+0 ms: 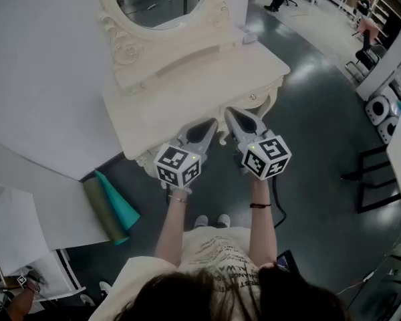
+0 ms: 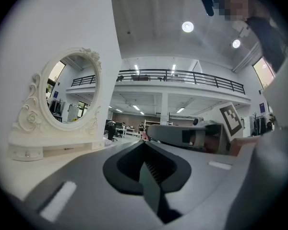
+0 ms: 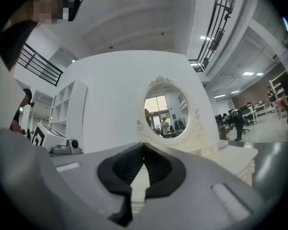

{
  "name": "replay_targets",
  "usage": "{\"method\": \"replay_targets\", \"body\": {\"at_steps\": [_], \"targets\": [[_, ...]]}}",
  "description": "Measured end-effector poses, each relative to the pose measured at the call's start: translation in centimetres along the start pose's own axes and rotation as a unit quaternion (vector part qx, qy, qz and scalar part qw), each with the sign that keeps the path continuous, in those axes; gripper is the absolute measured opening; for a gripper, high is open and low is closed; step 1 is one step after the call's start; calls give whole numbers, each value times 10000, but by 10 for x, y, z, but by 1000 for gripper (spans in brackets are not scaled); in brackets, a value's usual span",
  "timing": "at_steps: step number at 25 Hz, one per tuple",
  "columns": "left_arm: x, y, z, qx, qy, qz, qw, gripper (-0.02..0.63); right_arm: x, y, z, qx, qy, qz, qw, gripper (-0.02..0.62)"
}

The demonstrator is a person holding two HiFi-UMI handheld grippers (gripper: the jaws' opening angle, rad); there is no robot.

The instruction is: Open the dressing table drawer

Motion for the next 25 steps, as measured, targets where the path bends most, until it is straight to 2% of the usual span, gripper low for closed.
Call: {"method": "replay_targets", "body": {"at_steps": [14, 25], "targets": [[-5, -12, 18, -106, -65, 58, 9999, -2, -4, -22, -11, -64, -7, 25, 10000, 3], [10, -34, 40, -255, -24, -22, 9997, -2, 3, -51, -28, -63, 60, 159, 9998, 3]]}}
Point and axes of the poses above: the fingertips, and each gripper's own axes: z forward along the fingers, y to its left, x out of its underside, the point moved 8 cm from there along -z, backward along the fingers, and after that the axes turned 8 degrees about x, right-handed, at the moved point
